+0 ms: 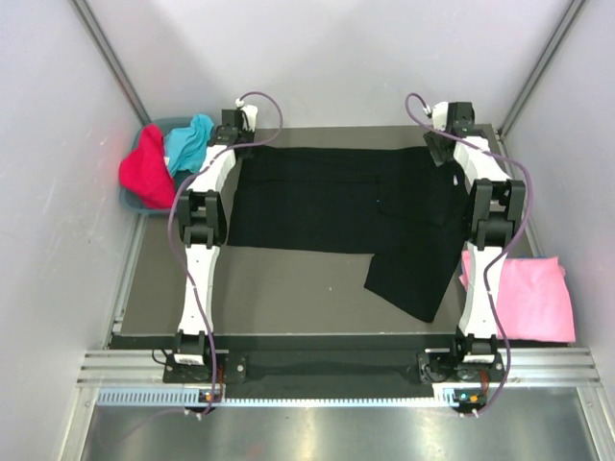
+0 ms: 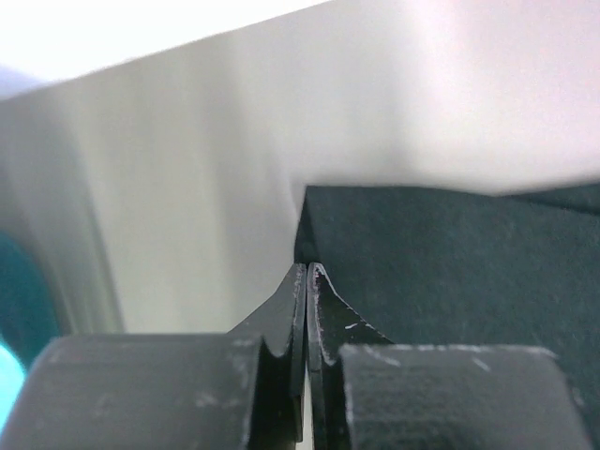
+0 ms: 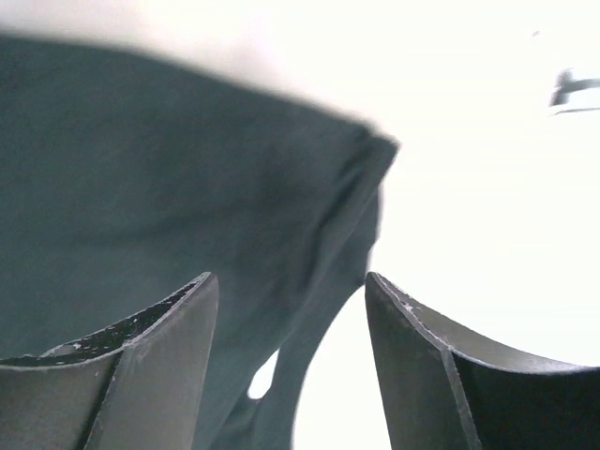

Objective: Fold and stack the t-shirts
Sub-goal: Fold the tshirt

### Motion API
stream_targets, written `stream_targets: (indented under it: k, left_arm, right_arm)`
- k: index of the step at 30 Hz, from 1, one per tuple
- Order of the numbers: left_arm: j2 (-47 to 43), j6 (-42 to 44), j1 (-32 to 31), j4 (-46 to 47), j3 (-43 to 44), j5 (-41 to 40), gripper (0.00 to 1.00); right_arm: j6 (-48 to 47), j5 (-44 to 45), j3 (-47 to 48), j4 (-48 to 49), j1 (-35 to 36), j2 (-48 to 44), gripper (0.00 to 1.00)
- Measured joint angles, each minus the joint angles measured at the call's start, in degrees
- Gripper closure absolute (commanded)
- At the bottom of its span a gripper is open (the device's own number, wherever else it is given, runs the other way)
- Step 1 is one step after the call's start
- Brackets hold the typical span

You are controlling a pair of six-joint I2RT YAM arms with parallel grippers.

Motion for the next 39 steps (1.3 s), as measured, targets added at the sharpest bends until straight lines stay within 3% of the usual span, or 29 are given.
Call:
stream_targets:
  k: [18,26,30,31,35,39]
  left_arm:
    - [2.7,1.0,0.1,3.8,2.6,-0.8,1.0]
    - [3.6,1.7,0.1,6.1,3.1,-3.6,0.99]
    - [3.3,1.1,0.0,6.4,2.9,-5.8,0.77]
    - [2.3,0.7,-0.2,7.3,1.2,-6.0,0.66]
    - [-8.5,0.8,-0.7,12.4,-13.6,-5.8,0.54]
    - [-22.7,3.5,-2.1,17.6,-26.6,-5.0,0.52]
  right_arm:
    - [-7.3,6.3,16.5,-0.9,-0.7,13.9,0.39]
    - [-8.5,6.9,18.1,0.5,-0.7,15.1,0.37]
    - [-7.3,6.7,13.7,2.5,-0.8,12.4,0.34]
    - [-6.8,6.6,12.1,2.3,-0.9,11.1,0.34]
    - [-5.5,5.4,7.8,1.7,-0.9,4.8,0.31]
    - [-6.3,2.5,-3.4,3.8,-0.8,-9.7,0.3]
